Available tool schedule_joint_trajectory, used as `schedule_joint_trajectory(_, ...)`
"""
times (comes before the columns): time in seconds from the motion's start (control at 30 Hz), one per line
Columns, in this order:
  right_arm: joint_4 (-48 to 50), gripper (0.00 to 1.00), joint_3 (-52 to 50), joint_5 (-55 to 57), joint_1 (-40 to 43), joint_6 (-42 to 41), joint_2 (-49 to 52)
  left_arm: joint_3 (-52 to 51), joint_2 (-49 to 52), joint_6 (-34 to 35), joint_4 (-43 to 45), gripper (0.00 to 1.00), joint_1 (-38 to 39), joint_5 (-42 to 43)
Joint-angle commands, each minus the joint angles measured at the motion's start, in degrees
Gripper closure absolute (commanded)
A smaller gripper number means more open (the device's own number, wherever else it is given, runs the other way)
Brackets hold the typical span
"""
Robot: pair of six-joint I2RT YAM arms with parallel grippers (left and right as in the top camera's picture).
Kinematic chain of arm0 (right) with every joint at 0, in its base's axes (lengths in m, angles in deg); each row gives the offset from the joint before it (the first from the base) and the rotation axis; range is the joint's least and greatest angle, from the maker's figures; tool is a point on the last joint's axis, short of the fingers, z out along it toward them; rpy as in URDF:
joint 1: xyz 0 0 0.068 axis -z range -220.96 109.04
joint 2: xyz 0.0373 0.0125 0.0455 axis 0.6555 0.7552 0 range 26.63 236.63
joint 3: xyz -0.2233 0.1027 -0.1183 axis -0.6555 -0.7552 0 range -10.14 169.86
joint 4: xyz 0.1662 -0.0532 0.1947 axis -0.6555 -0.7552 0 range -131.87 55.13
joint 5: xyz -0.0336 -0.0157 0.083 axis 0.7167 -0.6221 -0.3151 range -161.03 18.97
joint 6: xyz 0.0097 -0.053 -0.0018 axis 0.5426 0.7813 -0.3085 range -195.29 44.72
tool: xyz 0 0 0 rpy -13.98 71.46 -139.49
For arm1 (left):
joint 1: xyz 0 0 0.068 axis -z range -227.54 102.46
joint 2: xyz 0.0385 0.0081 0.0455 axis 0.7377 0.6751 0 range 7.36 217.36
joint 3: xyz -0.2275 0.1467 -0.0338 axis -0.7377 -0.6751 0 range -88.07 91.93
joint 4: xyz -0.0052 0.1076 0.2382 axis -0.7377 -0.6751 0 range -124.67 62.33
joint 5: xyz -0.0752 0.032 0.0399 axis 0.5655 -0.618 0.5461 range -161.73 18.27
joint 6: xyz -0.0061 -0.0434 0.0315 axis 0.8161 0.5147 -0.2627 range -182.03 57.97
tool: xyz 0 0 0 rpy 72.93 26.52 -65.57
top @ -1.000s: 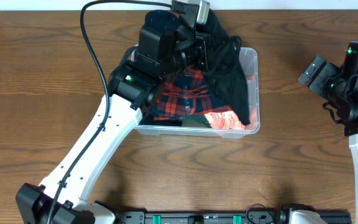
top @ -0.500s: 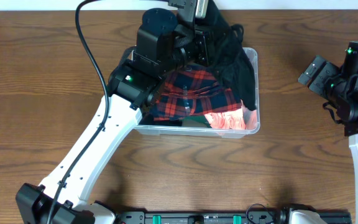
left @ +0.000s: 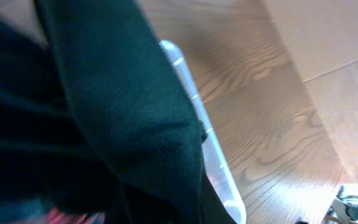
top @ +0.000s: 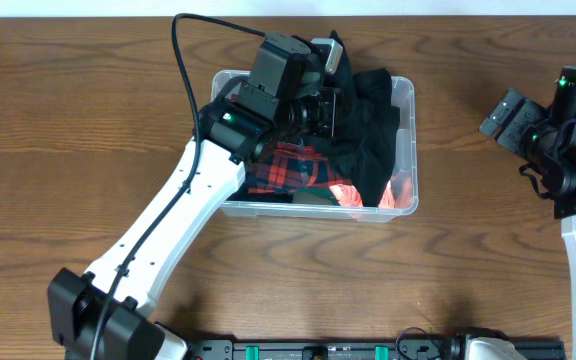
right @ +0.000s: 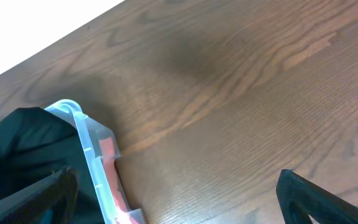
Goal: Pack container
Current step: 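Carry the black garment over the bin and lay it on top, then press and tuck the black garment into the bin with the left gripper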
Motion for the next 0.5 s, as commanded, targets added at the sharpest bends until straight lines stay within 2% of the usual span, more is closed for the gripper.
schedule_joint_trajectory(0.0, -0.09, 0.01, 0.44, 0.59, 0.28, 0.20, -0.15, 0.96, -3.74, 2.08, -4.26, 0.94, 0.09, -5.62)
schedule_joint_trajectory(0.17, -0.11, 0.01, 0.42, 0.59, 0.28, 0.20, -0.15, 0.96, -9.22, 4.00, -16.55, 0.83, 0.04, -19.43)
schedule_joint_trajectory(0.27, -0.09, 0.01, 0.44, 0.59, 0.28, 0.22, -0.15, 0.96, -9.97, 3.98, -24.37, 0.58, 0.04, -26.51)
schedule_joint_trajectory(0.3, -0.09, 0.01, 0.44, 0.59, 0.28, 0.20, -0.15, 0.96, -9.97, 3.98, -26.45, 0.44, 0.04, -27.96)
schedule_joint_trajectory(0.33, -0.09, 0.01, 0.44, 0.61, 0.28, 0.20, -0.15, 0.96, -9.94, 3.93, -28.33, 0.25, 0.04, -29.88)
schedule_joint_trajectory(0.37, -0.11, 0.01, 0.44, 0.59, 0.28, 0.22, -0.15, 0.96, -9.97, 3.91, -29.33, 0.16, 0.04, -31.58)
schedule_joint_trajectory(0.4, -0.09, 0.01, 0.44, 0.61, 0.28, 0.20, -0.15, 0.96, -10.10, 3.89, -29.68, 0.08, 0.04, -32.92)
schedule_joint_trajectory(0.47, -0.09, 0.01, 0.44, 0.61, 0.28, 0.20, -0.15, 0.96, -10.75, 3.19, -28.11, 0.04, -0.04, -33.59)
